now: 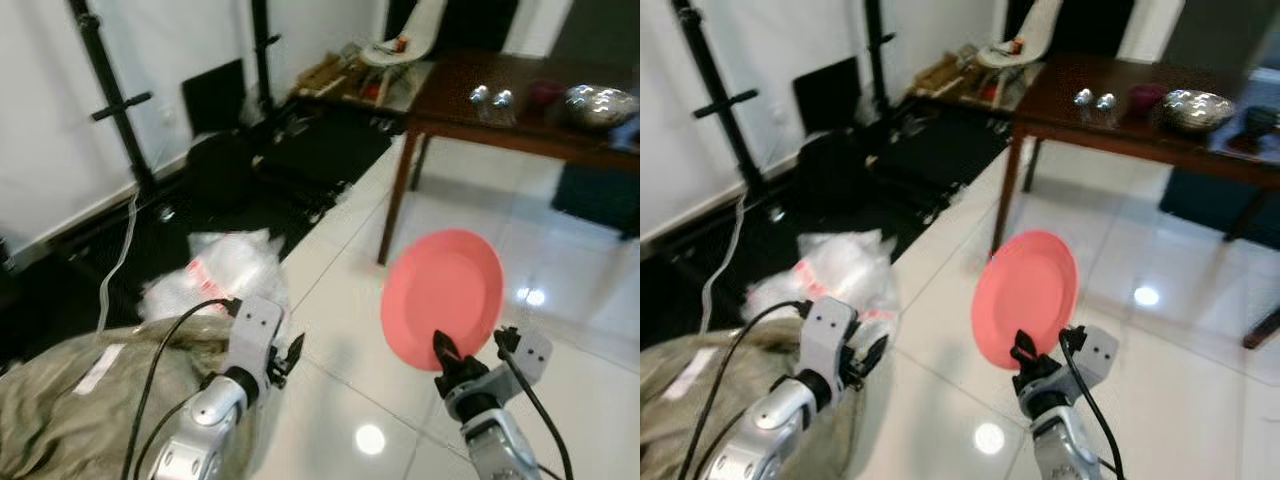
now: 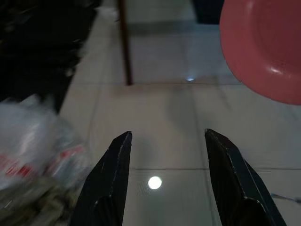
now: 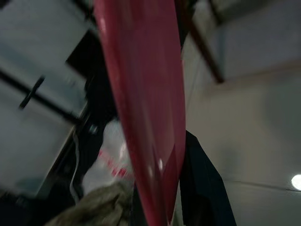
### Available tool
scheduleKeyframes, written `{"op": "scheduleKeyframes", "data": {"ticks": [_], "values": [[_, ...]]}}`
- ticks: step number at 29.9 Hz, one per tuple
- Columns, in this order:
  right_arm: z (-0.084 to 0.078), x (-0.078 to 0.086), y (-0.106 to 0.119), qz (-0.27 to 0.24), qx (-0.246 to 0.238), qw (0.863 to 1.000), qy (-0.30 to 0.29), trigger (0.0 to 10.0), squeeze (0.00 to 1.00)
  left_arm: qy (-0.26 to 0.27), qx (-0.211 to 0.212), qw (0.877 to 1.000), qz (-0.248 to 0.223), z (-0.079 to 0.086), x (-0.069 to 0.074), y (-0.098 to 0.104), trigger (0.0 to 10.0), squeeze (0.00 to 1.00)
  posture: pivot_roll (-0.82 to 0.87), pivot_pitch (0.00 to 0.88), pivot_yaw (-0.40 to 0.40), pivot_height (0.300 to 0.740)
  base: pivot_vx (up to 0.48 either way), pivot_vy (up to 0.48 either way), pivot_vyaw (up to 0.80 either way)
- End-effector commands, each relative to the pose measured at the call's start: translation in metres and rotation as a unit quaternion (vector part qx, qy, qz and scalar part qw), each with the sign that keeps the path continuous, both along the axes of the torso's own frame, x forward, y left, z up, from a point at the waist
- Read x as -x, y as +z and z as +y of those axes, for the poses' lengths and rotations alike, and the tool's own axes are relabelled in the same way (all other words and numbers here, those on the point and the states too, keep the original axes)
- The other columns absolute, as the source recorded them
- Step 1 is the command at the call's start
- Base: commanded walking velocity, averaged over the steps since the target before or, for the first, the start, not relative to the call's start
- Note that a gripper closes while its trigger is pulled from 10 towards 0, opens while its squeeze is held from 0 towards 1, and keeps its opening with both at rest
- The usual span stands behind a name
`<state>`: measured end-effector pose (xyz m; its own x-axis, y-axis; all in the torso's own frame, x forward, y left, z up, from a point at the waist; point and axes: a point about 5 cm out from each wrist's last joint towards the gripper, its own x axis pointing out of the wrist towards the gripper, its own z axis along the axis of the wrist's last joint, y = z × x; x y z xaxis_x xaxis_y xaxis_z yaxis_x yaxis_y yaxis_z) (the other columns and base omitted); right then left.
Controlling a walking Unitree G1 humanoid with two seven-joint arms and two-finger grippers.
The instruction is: Setting the table
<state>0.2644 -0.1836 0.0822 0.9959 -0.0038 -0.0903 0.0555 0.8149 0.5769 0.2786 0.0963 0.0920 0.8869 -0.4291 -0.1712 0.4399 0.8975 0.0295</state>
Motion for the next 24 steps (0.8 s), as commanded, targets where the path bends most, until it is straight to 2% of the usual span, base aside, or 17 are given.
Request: {"op": "scheduleKeyframes", "data": {"ticks": [1, 21, 24], "values": [[0.002, 0.003, -0.005, 0.009, -0.004, 1.0, 0.002, 10.0, 0.0, 0.004, -0.001, 1.0, 0.008, 0.003, 0.002, -0.005, 10.0, 0.0, -0.1, 0.0, 0.087, 0.74, 0.0, 0.0, -0.8], [0.001, 0.003, -0.004, 0.006, -0.009, 1.0, -0.001, 10.0, 0.0, 0.008, 0.004, 1.0, -0.019, 0.002, -0.004, 0.004, 10.0, 0.0, -0.1, 0.0, 0.087, 0.74, 0.0, 0.0, -0.8], [0.002, 0.001, -0.001, -0.001, -0.009, 1.0, 0.0, 10.0, 0.0, 0.015, -0.006, 0.999, -0.041, 0.002, -0.006, 0.006, 10.0, 0.0, -0.1, 0.0, 0.087, 0.74, 0.402, 0.0, -0.8]]}}
